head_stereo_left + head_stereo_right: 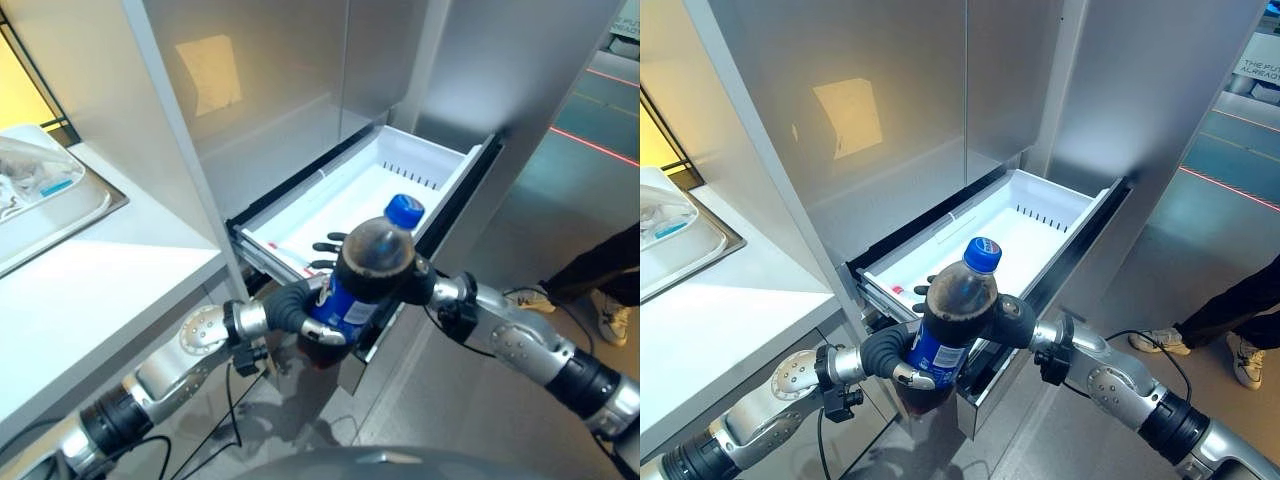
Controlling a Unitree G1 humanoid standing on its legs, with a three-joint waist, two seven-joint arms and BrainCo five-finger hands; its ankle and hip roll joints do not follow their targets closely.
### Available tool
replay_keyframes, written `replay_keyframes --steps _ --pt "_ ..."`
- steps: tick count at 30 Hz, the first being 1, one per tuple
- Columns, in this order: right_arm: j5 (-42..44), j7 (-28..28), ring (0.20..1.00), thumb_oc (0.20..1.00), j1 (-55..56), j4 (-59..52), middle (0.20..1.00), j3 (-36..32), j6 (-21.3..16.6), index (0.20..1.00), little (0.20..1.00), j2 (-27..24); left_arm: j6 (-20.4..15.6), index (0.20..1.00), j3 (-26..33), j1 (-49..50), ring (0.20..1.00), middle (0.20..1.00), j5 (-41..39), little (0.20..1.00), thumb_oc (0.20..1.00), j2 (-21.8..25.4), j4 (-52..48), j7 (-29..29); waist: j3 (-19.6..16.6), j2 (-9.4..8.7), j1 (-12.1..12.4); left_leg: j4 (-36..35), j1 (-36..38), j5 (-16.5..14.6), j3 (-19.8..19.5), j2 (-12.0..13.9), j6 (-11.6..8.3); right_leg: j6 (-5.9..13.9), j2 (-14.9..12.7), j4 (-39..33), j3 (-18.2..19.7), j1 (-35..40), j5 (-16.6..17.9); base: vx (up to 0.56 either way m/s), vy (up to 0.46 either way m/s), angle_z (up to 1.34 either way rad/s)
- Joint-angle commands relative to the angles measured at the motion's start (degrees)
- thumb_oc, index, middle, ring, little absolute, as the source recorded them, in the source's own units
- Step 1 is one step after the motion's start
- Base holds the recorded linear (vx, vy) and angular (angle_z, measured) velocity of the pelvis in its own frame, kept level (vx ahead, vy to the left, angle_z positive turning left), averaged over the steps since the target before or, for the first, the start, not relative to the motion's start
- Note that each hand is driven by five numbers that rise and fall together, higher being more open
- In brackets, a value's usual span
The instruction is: Take the drinks into the refrigerator
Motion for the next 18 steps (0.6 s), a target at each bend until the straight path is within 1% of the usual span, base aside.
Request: replay_keyframes --steps 1,5,7,9,10,11,12,13,15,16,18 --pt "-0.2 1.5 1.000 1.000 -3.0 -9.6 1.000 -4.1 -5.1 1.000 1.000 1.0 -3.1 0.200 4.9 -2.9 0.200 0.200 -2.7 0.200 0.200 -2.8 0.4 1.2 -0.9 -1.14 0.3 0.5 -2.4 -1.6 -5.1 -2.9 3.61 0.73 0.3 3.5 -4.8 2.0 -4.6 0.00 0.000 0.00" --pt "-1.3 1.0 1.000 1.000 -2.7 -10.1 1.000 -5.6 -5.7 1.000 1.000 2.8 -2.6 0.200 6.0 -1.8 0.200 0.200 -3.1 0.200 0.200 -4.0 0.8 1.2 -1.0 -1.00 0.2 0.4 -2.4 -1.7 -5.0 -2.8 3.59 0.68 0.4 3.5 -4.7 2.0 -4.6 0.00 0.000 0.00" --pt "-2.5 0.0 1.000 1.000 -2.4 -10.4 1.000 -6.9 -7.1 1.000 1.000 3.2 -2.5 0.200 6.4 -1.3 0.200 0.200 -3.2 0.200 0.200 -4.5 1.0 1.5 -1.0 -0.92 0.1 0.5 -2.4 -1.7 -5.0 -2.8 3.53 0.58 0.4 3.5 -4.7 2.0 -4.7 0.00 0.000 0.00" --pt "-3.0 -0.5 1.000 1.000 -2.7 -10.6 1.000 -7.8 -7.6 1.000 1.000 4.8 -2.3 0.200 6.9 -1.0 0.200 0.200 -3.2 0.200 0.200 -5.3 1.2 1.7 -1.0 -0.86 0.1 0.4 -2.5 -1.7 -4.9 -2.7 3.52 0.55 0.5 3.5 -4.7 1.9 -4.7 0.00 0.000 0.00" --pt "-7.2 -2.2 1.000 1.000 -3.9 -11.3 1.000 -8.6 -10.6 1.000 1.000 4.3 -2.3 0.200 7.3 -0.6 0.200 0.200 -3.0 0.200 0.200 -5.7 1.3 1.9 -1.0 -0.88 0.1 0.5 -2.5 -1.8 -4.8 -2.6 3.53 0.55 0.5 3.5 -4.4 1.8 -4.7 0.00 0.000 0.00" --pt "-7.2 -2.2 1.000 1.000 -3.8 -11.3 1.000 -8.6 -10.6 1.000 1.000 4.3 -2.3 0.200 7.3 -0.6 0.200 0.200 -3.0 0.200 0.200 -5.7 1.3 1.9 -1.0 -0.86 0.1 0.5 -2.5 -1.8 -4.7 -2.6 3.53 0.55 0.5 3.6 -4.4 1.8 -4.7 0.00 0.000 0.00" --pt "-8.2 -3.0 1.000 1.000 -3.8 -12.2 1.000 -10.5 -11.3 1.000 1.000 5.0 -2.1 0.200 7.9 -0.3 0.200 0.200 -3.1 0.200 0.200 -6.2 1.5 2.1 -1.1 -0.82 0.0 0.5 -2.5 -1.8 -4.7 -2.6 3.54 0.55 0.6 3.6 -4.3 1.8 -4.7 0.00 0.000 0.00" --pt "-7.7 -3.0 1.000 1.000 -3.0 -11.9 1.000 -11.3 -10.8 1.000 1.000 6.6 -1.9 0.200 8.3 0.2 0.200 0.200 -3.0 0.200 0.200 -6.5 1.2 2.2 -1.0 -0.76 0.0 0.5 -2.5 -1.8 -4.6 -2.6 3.58 0.53 0.7 3.6 -4.2 1.7 -4.7 0.00 0.000 0.00" --pt "-12.0 -4.7 1.000 1.000 -3.7 -12.3 1.000 -11.9 -12.8 1.000 1.000 6.3 -1.8 0.200 8.6 0.7 0.200 0.200 -3.2 0.200 0.200 -6.5 1.1 2.3 -1.1 -0.79 -0.1 0.5 -2.4 -1.9 -4.4 -2.5 3.58 0.52 0.7 3.7 -4.0 1.6 -4.8 0.00 0.000 0.00" --pt "-14.3 -4.6 1.000 1.000 -5.6 -14.2 1.000 -11.8 -13.6 1.000 1.000 5.3 -1.8 0.200 8.8 0.8 0.200 0.200 -3.3 0.200 0.200 -6.6 0.9 2.3 -1.2 -0.82 -0.1 0.5 -2.4 -1.9 -4.3 -2.4 3.60 0.53 0.8 3.7 -3.9 1.5 -4.8 0.00 0.000 0.00" --pt "-15.7 -6.2 1.000 1.000 -5.8 -14.4 1.000 -13.4 -14.6 1.000 1.000 5.7 -1.7 0.200 8.9 0.6 0.200 0.200 -3.1 0.200 0.200 -7.2 0.6 2.9 -1.2 -0.81 -0.2 0.5 -2.4 -1.9 -4.3 -2.4 3.69 0.54 0.9 3.8 -3.7 1.5 -4.8 0.00 0.000 0.00"
